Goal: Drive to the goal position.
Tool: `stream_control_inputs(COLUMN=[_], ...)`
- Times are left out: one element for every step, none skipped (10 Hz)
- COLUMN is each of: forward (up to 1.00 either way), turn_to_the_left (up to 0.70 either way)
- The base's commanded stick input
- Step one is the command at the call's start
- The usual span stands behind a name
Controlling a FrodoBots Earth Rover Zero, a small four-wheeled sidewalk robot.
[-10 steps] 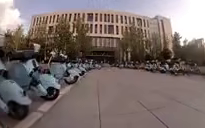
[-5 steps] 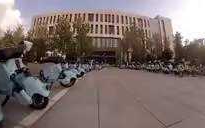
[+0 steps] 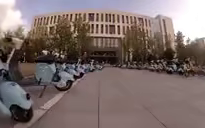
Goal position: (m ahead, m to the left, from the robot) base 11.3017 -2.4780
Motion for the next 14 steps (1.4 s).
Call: stream_control_inputs(forward=[0.7,0.7,0.7,0.7,0.7,0.7,0.7,0.7,0.7,0.7,0.7,0.7,0.7,0.7], turn_to_the_left=[-0.07,-0.12,-0.14,-0.14,-0.14,-0.14,-0.14,-0.14,-0.14,-0.14,-0.14,-0.14,-0.14,-0.14])
